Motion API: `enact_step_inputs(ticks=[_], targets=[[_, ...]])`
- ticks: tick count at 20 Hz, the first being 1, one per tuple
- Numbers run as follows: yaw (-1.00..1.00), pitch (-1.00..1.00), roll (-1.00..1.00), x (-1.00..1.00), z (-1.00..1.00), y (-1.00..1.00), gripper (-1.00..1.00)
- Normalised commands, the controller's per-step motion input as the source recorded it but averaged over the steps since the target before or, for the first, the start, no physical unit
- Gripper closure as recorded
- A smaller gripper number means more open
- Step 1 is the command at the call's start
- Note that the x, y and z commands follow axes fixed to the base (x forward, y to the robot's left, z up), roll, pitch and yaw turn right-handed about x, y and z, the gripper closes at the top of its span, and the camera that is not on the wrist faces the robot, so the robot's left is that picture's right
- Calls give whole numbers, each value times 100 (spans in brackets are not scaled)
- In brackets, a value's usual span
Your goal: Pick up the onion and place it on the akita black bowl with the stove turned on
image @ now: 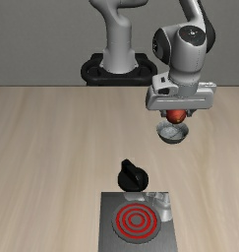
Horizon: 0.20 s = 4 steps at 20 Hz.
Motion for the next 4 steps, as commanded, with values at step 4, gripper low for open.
enact_step_inputs(ticks=[4], targets=[[0,0,0,0,0,0,-100]])
